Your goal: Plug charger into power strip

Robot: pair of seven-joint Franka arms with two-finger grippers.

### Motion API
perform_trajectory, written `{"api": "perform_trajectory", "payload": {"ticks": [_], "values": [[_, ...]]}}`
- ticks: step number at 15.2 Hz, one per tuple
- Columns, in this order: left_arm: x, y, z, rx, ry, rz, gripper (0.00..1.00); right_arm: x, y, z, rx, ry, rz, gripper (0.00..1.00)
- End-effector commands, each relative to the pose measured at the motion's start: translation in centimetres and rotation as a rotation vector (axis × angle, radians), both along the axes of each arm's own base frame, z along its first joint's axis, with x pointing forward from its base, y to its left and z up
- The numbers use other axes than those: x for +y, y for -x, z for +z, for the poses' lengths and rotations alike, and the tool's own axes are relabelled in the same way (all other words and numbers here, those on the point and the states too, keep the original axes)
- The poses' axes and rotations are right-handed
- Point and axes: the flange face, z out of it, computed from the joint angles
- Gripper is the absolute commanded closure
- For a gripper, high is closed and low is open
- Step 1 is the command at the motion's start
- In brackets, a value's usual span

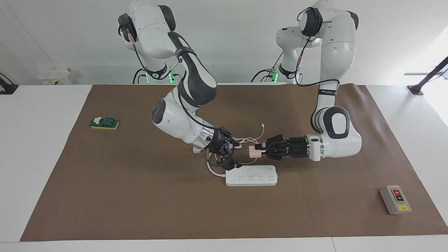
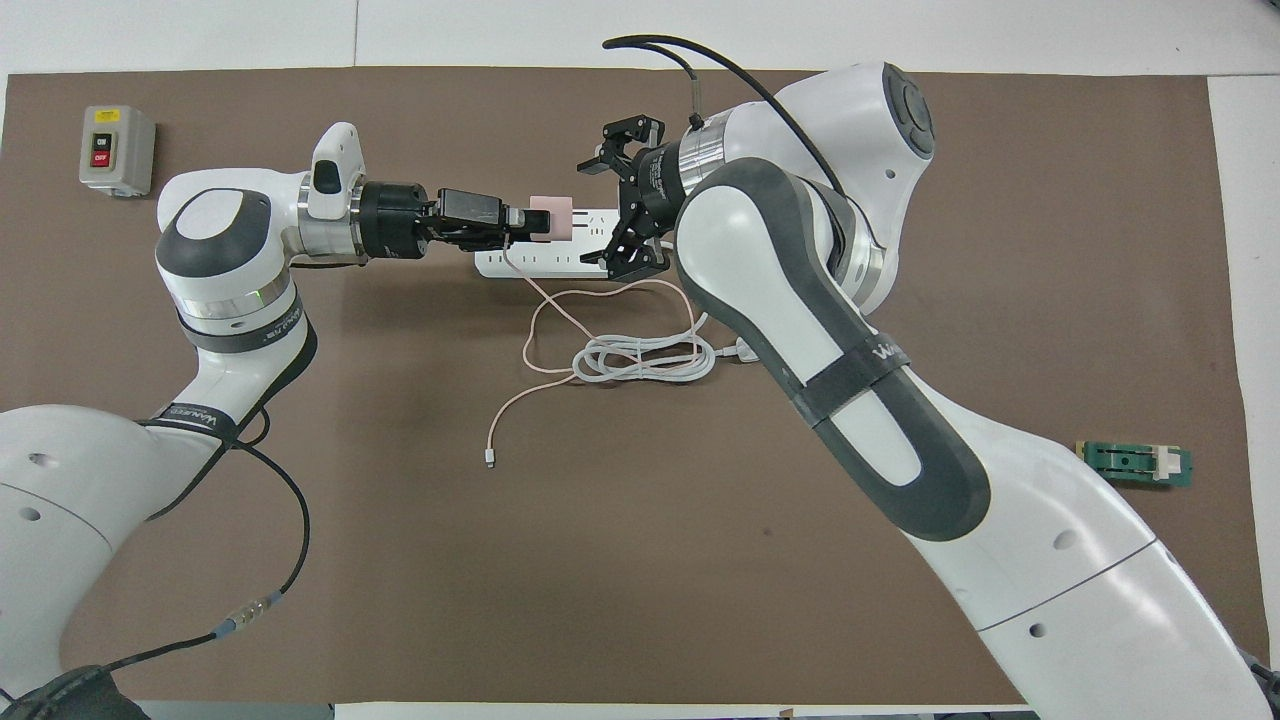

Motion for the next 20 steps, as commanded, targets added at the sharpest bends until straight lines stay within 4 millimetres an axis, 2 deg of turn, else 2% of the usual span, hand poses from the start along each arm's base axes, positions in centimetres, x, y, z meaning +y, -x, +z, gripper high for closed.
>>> {"api": "perform_trajectory", "payload": {"ticks": [1, 4, 8, 9, 10, 13, 15, 17, 18, 20], "values": [[1.4, -0.8, 2.1, -0.005, -0.08, 0.0, 1.0, -3.5, -0.8, 2.6, -0.004, 0.024, -0.014, 0.0], [2.4, -1.0, 2.8, 0.039, -0.1, 0.018, 1.0, -5.6, -0.8, 3.7, -0.008, 0.076, 0.009, 0.0], [4.7, -0.9, 4.0, 0.118, -0.229, 0.026, 1.0, -10.0, -0.5, 5.9, -0.04, 0.168, 0.065, 0.0], [5.5, -1.1, 4.5, 0.127, -0.275, 0.031, 1.0, -10.8, -0.3, 6.2, -0.057, 0.175, 0.112, 0.0], [5.9, -1.4, 5.4, 0.127, -0.325, 0.026, 1.0, -12.3, -0.2, 6.7, -0.067, 0.189, 0.149, 0.0], [6.9, -1.6, 6.1, 0.138, -0.546, 0.014, 1.0, -16.5, 0.7, 7.8, -0.089, 0.202, 0.245, 0.0], [7.8, -1.4, 5.8, 0.143, -0.714, 0.001, 1.0, -19.1, 1.5, 8.2, -0.123, 0.255, 0.342, 0.0], [9.8, -1.8, 6.3, 0.121, -0.842, -0.043, 1.0, -20.4, 2.2, 8.8, -0.155, 0.283, 0.452, 0.0], [11.7, -2.0, 6.7, 0.109, -0.914, -0.048, 1.0, -21.3, 2.4, 8.9, -0.164, 0.292, 0.488, 0.0], [12.7, -2.4, 7.8, 0.031, -1.048, -0.082, 1.0, -22.8, 3.0, 9.1, -0.191, 0.323, 0.592, 0.0]]}}
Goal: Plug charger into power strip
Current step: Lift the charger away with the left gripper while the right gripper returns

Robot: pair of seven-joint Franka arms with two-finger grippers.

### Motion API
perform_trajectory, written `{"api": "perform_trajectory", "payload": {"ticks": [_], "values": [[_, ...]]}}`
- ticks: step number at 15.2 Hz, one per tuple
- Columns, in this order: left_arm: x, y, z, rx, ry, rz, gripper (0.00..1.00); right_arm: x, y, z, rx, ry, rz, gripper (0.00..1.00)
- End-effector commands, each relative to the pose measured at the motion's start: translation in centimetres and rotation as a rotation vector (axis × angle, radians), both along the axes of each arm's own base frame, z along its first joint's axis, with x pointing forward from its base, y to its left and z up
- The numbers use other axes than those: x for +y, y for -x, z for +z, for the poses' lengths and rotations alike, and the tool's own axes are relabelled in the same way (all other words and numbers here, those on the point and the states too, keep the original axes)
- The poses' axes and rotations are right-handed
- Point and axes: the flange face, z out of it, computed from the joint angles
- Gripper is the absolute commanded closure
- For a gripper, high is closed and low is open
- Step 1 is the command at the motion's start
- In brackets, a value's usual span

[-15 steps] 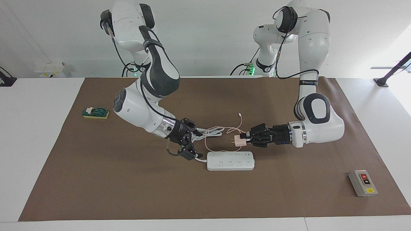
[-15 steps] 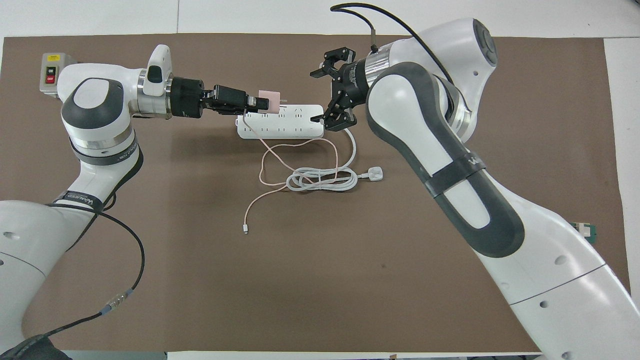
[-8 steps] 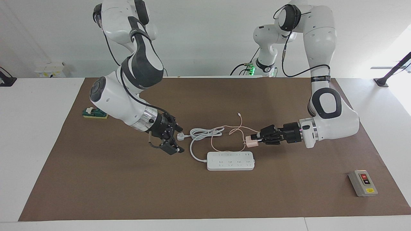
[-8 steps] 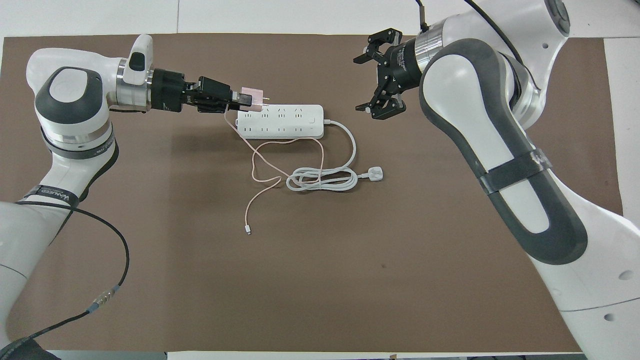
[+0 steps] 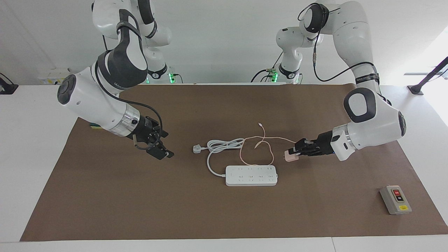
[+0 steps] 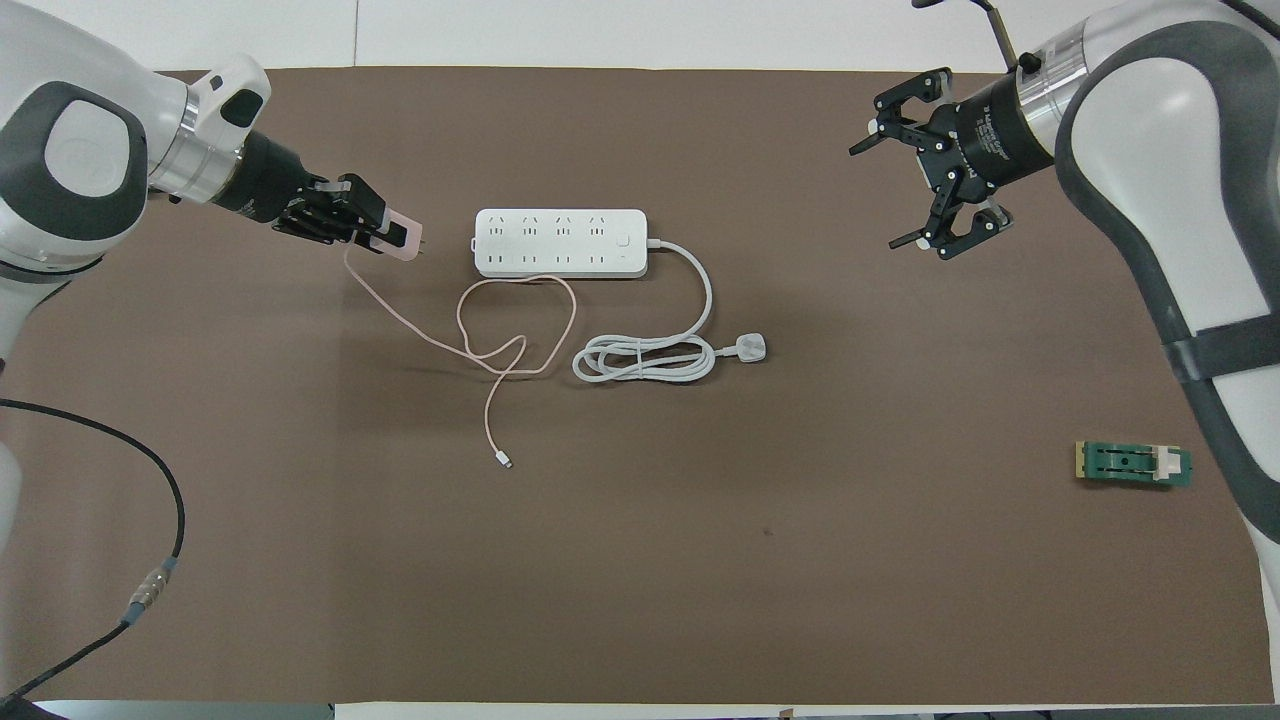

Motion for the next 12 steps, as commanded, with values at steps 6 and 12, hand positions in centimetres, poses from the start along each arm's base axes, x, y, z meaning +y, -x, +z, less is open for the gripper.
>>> {"api": "perform_trajectory", "payload": {"ticks": [6, 12], "values": [[1.9, -1.2, 2.4, -0.125, -0.242, -0.13, 1.0, -6.4, 2.8, 1.5, -0.127, 0.168, 0.558, 0.0], [4.3, -1.6, 6.3, -0.224, -0.282, -0.016, 1.0, -8.6, 6.9, 5.2, -0.208, 0.291, 0.968, 0.0]]}}
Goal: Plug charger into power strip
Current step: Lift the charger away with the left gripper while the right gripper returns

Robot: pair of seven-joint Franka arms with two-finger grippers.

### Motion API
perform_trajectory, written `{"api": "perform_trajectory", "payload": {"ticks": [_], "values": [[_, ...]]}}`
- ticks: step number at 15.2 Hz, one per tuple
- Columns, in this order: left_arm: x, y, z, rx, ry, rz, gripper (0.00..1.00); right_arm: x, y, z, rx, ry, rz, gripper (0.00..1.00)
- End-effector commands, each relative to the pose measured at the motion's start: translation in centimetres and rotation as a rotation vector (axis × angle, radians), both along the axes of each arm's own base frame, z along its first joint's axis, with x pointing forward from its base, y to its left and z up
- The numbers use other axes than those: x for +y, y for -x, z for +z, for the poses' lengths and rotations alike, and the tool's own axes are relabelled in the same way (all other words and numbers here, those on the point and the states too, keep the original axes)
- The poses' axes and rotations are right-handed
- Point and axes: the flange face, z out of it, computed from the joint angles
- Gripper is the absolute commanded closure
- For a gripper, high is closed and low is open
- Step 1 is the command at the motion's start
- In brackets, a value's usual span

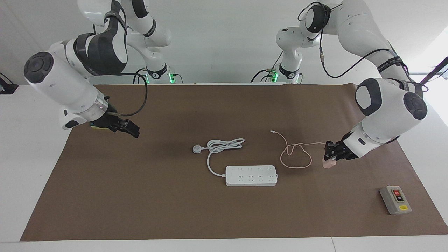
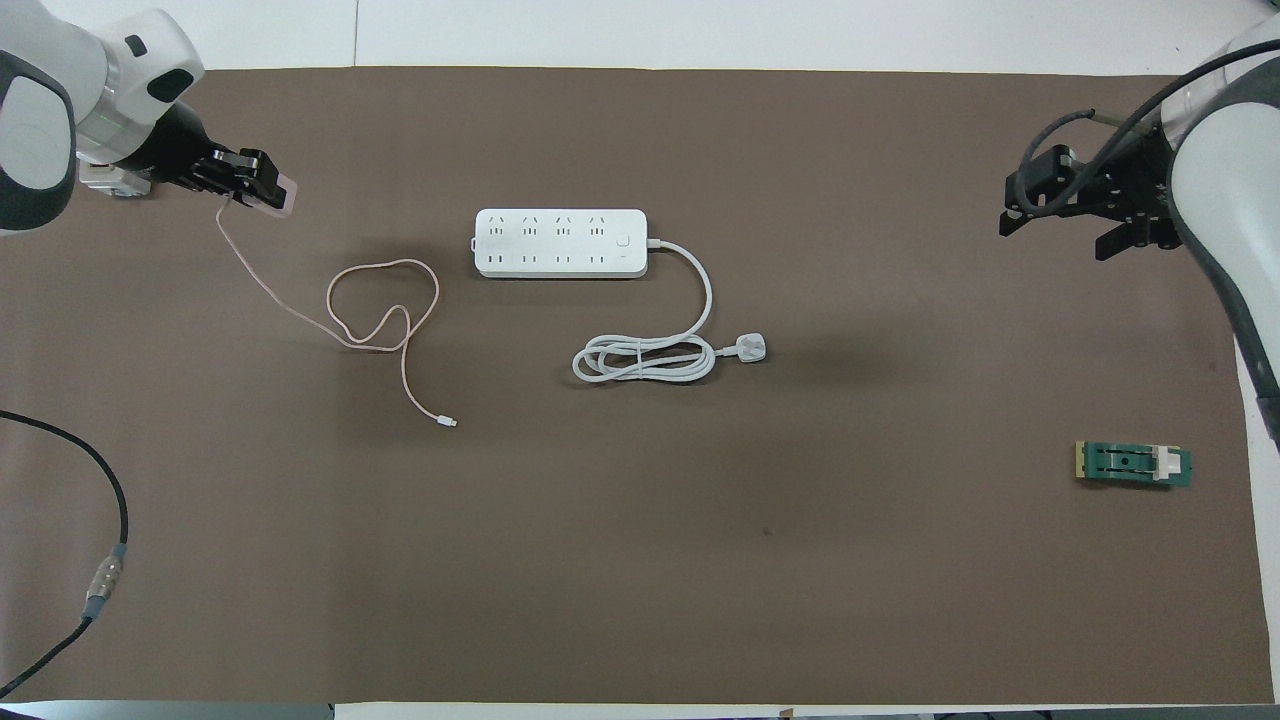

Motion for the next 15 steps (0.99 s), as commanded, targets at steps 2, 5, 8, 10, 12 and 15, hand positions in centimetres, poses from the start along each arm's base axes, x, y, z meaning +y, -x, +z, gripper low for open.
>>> {"api": "perform_trajectory", "payload": {"ticks": [2, 5, 8, 10, 12, 15], "values": [[1.8, 0.7, 2.3, -0.016, -0.073, 0.065, 1.0, -1.2, 4.8, 3.2, -0.04, 0.067, 0.166, 0.0], [2.3, 2.0, 2.3, 0.079, -0.093, 0.122, 1.0, -2.6, 7.4, 5.1, -0.074, 0.069, 0.204, 0.0], [1.9, 2.3, 2.2, 0.098, -0.115, 0.103, 1.0, -3.1, 9.5, 6.5, -0.088, 0.074, 0.203, 0.0], [2.2, 2.5, 2.5, 0.1, -0.12, 0.104, 1.0, -3.4, 10.3, 6.9, -0.091, 0.085, 0.218, 0.0], [3.0, 3.0, 4.2, 0.082, -0.121, 0.138, 1.0, -3.5, 10.3, 7.0, -0.094, 0.094, 0.223, 0.0], [5.4, 2.9, 4.7, 0.091, -0.132, 0.461, 1.0, -3.6, 9.8, 7.6, -0.128, 0.104, 0.211, 0.0]]}}
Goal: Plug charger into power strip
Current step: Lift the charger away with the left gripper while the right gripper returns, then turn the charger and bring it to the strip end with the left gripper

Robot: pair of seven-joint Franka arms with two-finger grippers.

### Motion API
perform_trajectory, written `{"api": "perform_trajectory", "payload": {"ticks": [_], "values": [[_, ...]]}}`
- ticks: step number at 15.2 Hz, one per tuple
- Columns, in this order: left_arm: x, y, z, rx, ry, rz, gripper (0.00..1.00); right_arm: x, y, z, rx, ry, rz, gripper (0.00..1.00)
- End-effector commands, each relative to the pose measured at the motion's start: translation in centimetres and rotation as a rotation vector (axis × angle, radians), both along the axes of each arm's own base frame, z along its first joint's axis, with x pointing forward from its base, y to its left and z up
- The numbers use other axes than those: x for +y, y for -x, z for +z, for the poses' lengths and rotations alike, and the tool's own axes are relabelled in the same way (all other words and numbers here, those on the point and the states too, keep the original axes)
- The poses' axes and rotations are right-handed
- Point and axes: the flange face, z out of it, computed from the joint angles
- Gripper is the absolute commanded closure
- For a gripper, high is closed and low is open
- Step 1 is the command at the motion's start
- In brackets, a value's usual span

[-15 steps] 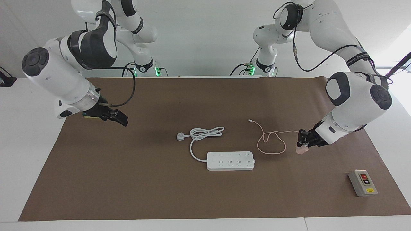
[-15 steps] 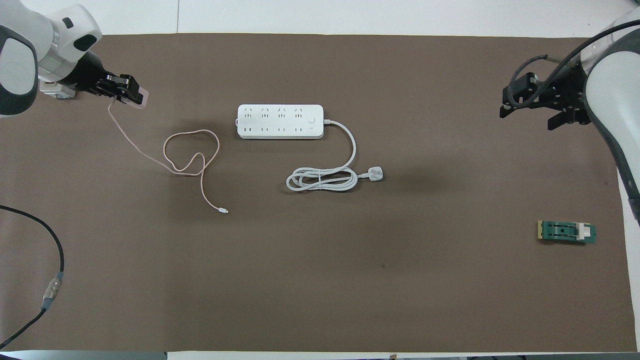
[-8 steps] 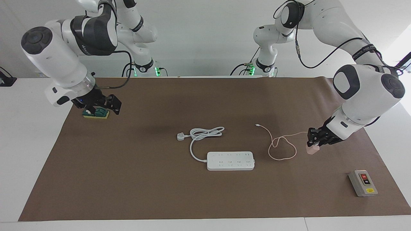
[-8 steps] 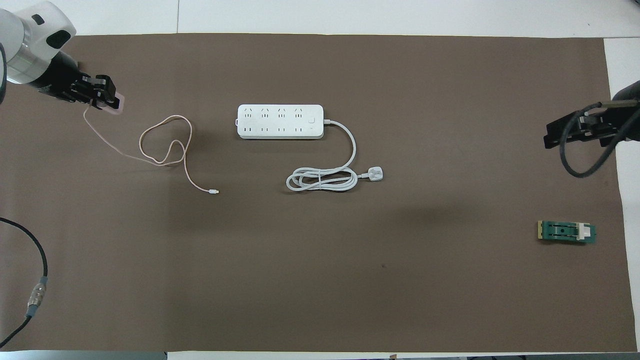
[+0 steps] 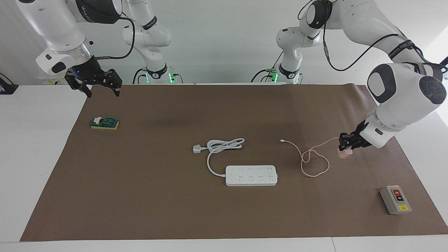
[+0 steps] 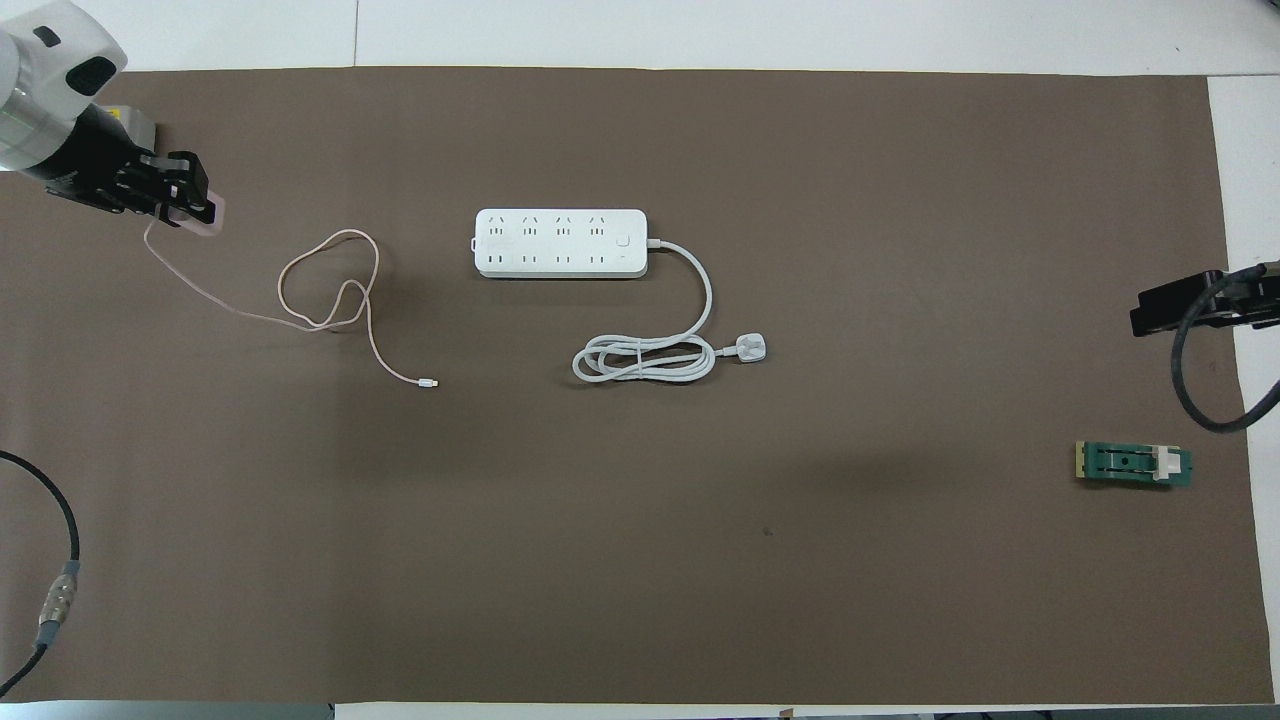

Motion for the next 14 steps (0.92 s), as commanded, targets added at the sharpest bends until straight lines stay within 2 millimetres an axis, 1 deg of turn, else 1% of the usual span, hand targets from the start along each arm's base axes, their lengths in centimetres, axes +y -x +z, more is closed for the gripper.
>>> {"api": "perform_trajectory", "payload": {"ticks": [1, 4, 7, 8, 9, 11, 13, 14], "values": [[1.7, 0.7, 0.8, 0.025, -0.039, 0.334, 1.0, -0.5, 0.2, 0.2, -0.03, 0.014, 0.009, 0.0], [1.6, 0.8, 0.7, 0.038, -0.046, 0.395, 1.0, -0.4, 0.7, 0.7, -0.029, 0.013, 0.005, 0.0], [1.0, 1.0, 0.5, 0.07, -0.063, 0.57, 1.0, -0.4, 1.4, 0.9, -0.016, 0.008, 0.003, 0.0], [0.3, 1.0, 0.5, 0.071, -0.071, 0.638, 1.0, -0.4, 1.5, 0.8, -0.013, 0.003, 0.001, 0.0], [-1.5, 0.9, 0.6, 0.068, -0.076, 0.701, 1.0, -0.4, 1.4, 0.7, -0.011, 0.001, 0.001, 0.0], [-4.2, 0.9, 0.0, 0.08, -0.092, 0.823, 1.0, -0.4, 1.4, 0.7, -0.011, 0.001, 0.0, 0.0], [-6.2, 0.4, -0.3, 0.075, -0.069, 0.97, 1.0, -0.5, 1.4, 0.6, -0.01, -0.002, -0.003, 0.0], [-7.1, 0.3, -1.0, 0.079, -0.062, 1.051, 1.0, -0.4, 1.4, 0.7, -0.01, -0.002, -0.009, 0.0]]}}
